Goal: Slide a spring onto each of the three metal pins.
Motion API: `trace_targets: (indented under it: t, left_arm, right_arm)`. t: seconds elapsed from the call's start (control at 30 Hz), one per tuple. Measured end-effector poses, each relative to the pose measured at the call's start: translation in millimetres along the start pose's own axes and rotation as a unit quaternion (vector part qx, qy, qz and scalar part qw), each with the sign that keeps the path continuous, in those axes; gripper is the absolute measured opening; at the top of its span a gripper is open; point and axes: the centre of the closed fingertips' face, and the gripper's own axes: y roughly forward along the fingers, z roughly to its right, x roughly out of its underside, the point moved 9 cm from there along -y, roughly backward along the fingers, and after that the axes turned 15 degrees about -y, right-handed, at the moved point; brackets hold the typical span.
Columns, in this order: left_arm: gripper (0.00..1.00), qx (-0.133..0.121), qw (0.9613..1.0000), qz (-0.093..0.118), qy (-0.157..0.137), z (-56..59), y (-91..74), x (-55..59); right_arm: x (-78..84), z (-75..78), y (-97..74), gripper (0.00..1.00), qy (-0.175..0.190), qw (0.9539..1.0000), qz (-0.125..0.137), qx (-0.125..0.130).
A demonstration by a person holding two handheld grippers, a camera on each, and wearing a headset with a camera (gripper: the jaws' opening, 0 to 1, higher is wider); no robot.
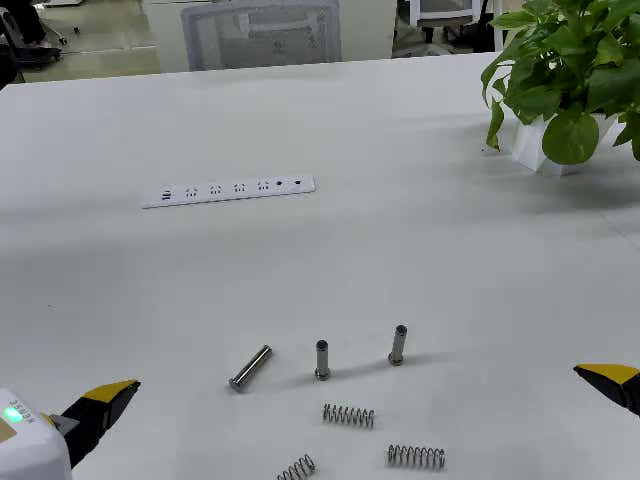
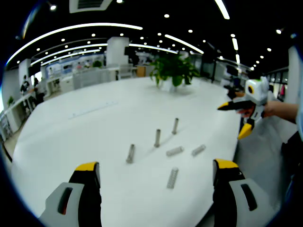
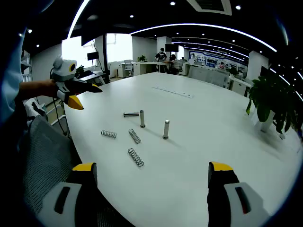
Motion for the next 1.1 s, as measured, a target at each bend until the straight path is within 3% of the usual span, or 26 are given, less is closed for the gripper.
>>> trace_targets:
  t: [0.1, 0.33, 1.1]
  left_arm:
    - [1.0, 0.007, 0.9999, 0.007, -0.008, 1.3, 0.0, -0.6]
    - [1.0, 0.005, 0.9999, 0.002, -0.009, 0.2, 1.6, 1.6]
    - [1.0, 0.011, 0.9999, -0.009, -0.01, 3.9, 3.6, 8.8]
  right_arm:
    - [3.0, 1.3, -1.7, 0.99, 0.002, 1.0, 0.0, 0.003]
    - [10.6, 0.6, -3.5, 0.99, -0.001, 0.9997, -0.023, 0.006]
    - [10.4, -8.9, 3.3, 0.99, -0.008, 0.9995, -0.03, -0.009]
